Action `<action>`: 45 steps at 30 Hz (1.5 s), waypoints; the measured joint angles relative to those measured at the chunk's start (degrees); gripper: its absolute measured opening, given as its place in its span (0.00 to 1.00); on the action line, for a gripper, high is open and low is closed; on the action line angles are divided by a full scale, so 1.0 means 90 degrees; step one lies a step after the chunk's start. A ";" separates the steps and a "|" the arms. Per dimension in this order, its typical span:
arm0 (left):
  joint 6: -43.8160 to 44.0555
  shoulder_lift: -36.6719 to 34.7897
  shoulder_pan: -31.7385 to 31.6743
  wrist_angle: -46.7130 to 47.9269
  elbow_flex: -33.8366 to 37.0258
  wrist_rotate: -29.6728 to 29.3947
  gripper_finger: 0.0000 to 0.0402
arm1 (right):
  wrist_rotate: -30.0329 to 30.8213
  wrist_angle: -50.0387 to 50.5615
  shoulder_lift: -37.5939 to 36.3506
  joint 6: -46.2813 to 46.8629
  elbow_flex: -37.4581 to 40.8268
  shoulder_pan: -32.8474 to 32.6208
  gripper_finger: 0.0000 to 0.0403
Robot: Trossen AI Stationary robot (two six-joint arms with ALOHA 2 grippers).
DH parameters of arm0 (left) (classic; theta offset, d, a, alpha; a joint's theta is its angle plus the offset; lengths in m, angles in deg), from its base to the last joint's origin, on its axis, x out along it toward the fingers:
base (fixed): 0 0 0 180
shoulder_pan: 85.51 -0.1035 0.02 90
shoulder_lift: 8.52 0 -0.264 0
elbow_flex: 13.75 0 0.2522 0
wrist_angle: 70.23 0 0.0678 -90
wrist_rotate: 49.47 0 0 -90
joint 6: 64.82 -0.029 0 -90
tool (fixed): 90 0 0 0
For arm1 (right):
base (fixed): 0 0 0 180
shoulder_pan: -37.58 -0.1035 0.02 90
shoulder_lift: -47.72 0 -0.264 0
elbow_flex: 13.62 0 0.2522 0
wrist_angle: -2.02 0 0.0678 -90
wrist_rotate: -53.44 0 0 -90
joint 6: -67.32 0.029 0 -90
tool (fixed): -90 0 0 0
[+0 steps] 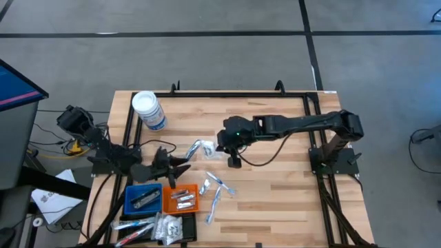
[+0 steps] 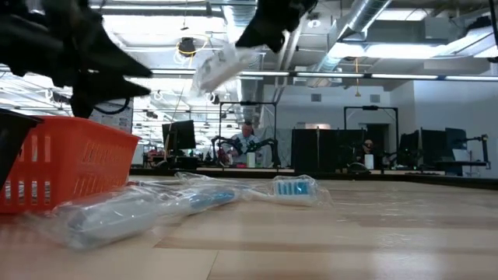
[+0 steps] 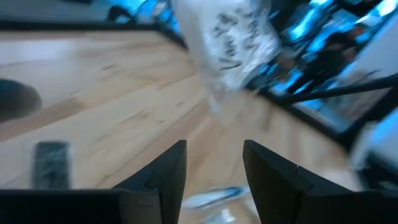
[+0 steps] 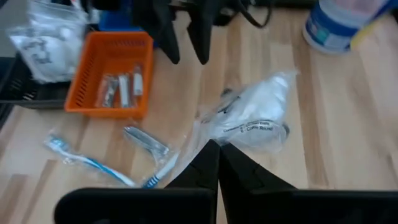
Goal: Pick & Place Travel size toiletries
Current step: Put the cotton pack into the right black basket
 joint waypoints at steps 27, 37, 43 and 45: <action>-0.2523 0.0060 -0.0175 -0.4804 0.1080 0.2655 0.38 | -0.0189 -0.0756 -0.0077 -0.1664 -0.0483 -0.1155 0.00; -0.3175 0.0060 -0.0179 -0.4796 0.0632 0.3327 0.38 | -0.0180 -0.1233 -0.0025 -0.1635 -0.0483 -0.1212 0.00; -0.3024 0.0062 -0.0179 -0.4476 0.0633 0.2698 0.51 | -0.0172 -0.1325 -0.0025 -0.1610 -0.0483 -0.1224 0.00; -0.2915 0.0062 -0.0197 -0.4390 0.0633 0.2648 0.59 | -0.0172 -0.1325 -0.0025 -0.1608 -0.0483 -0.1219 0.00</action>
